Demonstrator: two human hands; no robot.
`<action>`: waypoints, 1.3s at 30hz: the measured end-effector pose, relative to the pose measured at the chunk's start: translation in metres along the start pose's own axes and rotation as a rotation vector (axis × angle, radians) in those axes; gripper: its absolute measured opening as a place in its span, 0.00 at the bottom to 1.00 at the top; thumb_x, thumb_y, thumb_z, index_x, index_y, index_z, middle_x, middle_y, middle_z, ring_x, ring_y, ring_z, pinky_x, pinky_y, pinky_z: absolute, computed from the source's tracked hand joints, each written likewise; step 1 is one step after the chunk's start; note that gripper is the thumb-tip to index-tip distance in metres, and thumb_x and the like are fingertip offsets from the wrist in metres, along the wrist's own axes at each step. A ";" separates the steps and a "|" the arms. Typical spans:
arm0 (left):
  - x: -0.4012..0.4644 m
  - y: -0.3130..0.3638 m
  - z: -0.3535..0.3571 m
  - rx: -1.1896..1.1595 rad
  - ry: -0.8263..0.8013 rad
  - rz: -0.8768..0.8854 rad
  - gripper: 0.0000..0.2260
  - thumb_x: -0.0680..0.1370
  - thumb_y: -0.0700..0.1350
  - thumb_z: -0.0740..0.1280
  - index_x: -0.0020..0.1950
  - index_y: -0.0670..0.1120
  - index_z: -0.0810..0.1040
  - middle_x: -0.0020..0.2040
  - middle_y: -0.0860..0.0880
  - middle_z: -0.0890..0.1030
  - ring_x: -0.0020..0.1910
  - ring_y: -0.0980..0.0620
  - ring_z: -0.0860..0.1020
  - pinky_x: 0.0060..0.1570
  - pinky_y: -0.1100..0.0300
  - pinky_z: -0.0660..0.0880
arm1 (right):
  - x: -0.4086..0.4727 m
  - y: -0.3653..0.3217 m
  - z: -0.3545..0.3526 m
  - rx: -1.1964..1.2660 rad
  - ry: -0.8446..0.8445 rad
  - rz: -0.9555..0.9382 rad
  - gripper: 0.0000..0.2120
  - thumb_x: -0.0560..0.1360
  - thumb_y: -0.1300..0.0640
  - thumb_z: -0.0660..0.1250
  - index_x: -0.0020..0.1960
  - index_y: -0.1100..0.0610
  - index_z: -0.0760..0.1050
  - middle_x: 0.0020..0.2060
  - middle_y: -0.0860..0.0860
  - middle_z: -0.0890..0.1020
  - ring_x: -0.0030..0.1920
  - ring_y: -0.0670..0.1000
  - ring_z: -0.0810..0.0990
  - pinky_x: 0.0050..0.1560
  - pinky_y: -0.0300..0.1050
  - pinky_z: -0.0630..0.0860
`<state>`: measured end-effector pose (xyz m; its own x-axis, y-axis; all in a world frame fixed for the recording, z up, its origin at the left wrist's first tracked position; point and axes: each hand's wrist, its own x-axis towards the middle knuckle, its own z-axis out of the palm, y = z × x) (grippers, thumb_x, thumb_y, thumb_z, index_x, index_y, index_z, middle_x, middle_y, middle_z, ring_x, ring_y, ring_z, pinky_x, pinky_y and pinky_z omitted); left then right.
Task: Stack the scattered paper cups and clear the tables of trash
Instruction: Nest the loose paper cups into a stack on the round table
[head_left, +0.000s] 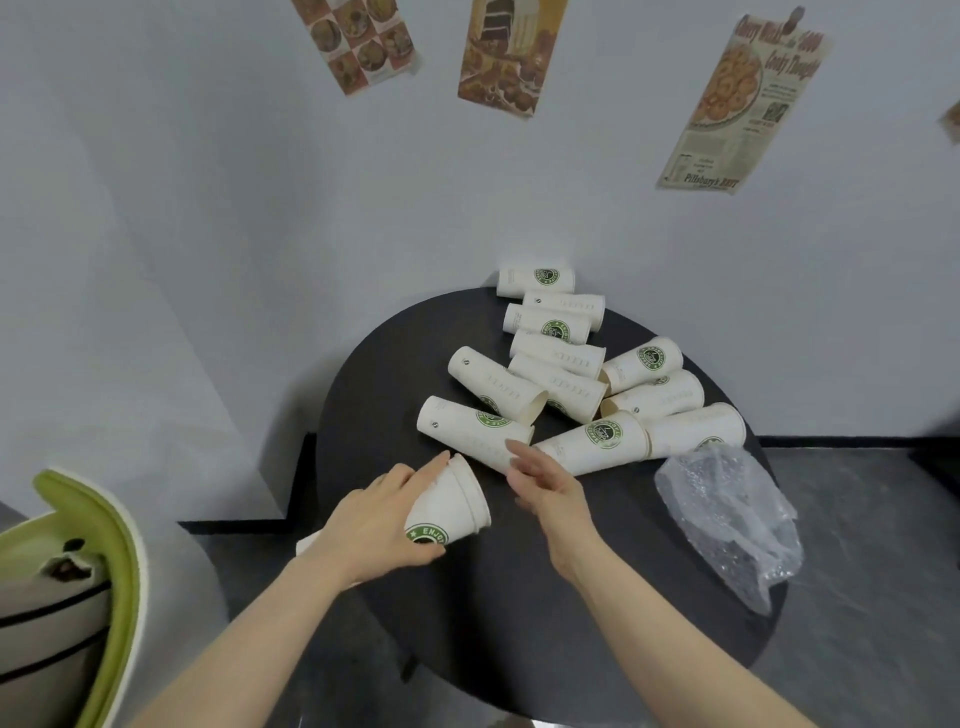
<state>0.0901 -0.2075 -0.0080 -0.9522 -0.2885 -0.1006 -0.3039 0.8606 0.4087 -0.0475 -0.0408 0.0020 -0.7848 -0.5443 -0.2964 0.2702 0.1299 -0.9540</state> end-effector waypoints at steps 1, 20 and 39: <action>0.002 -0.006 -0.002 -0.001 0.002 -0.006 0.44 0.69 0.64 0.66 0.77 0.61 0.41 0.59 0.56 0.66 0.57 0.55 0.70 0.49 0.60 0.70 | 0.007 0.001 -0.002 -0.019 0.075 0.006 0.16 0.75 0.64 0.68 0.54 0.44 0.81 0.53 0.51 0.79 0.52 0.46 0.76 0.58 0.42 0.73; 0.037 -0.061 -0.019 -0.046 -0.002 -0.091 0.44 0.67 0.66 0.66 0.76 0.63 0.44 0.59 0.59 0.67 0.57 0.57 0.71 0.47 0.62 0.68 | 0.109 0.031 0.007 -0.189 0.109 0.111 0.15 0.74 0.70 0.65 0.56 0.57 0.80 0.41 0.50 0.78 0.39 0.46 0.73 0.36 0.27 0.71; 0.055 -0.026 -0.037 -0.021 0.056 0.018 0.44 0.70 0.63 0.68 0.77 0.61 0.44 0.63 0.56 0.67 0.59 0.54 0.71 0.51 0.57 0.72 | 0.054 -0.050 -0.076 -0.030 0.059 -0.192 0.16 0.77 0.69 0.62 0.56 0.52 0.80 0.56 0.45 0.82 0.57 0.46 0.78 0.58 0.43 0.73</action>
<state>0.0469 -0.2616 0.0092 -0.9540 -0.2966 -0.0427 -0.2856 0.8568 0.4293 -0.1463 -0.0136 0.0305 -0.8517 -0.5122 -0.1104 0.0966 0.0536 -0.9939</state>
